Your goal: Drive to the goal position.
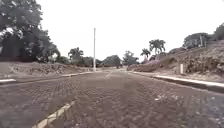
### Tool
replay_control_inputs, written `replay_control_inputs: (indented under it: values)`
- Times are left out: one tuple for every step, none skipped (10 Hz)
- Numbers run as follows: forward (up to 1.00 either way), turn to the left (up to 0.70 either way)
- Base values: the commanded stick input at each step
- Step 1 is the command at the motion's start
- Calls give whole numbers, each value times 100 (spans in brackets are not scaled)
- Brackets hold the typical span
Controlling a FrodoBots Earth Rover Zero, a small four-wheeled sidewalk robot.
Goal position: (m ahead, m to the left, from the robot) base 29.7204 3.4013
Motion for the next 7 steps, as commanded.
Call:
replay_control_inputs:
  values:
    - [100, 0]
    - [100, 0]
    - [100, 0]
    - [100, 0]
    - [100, 0]
    - [100, 0]
    - [100, 0]
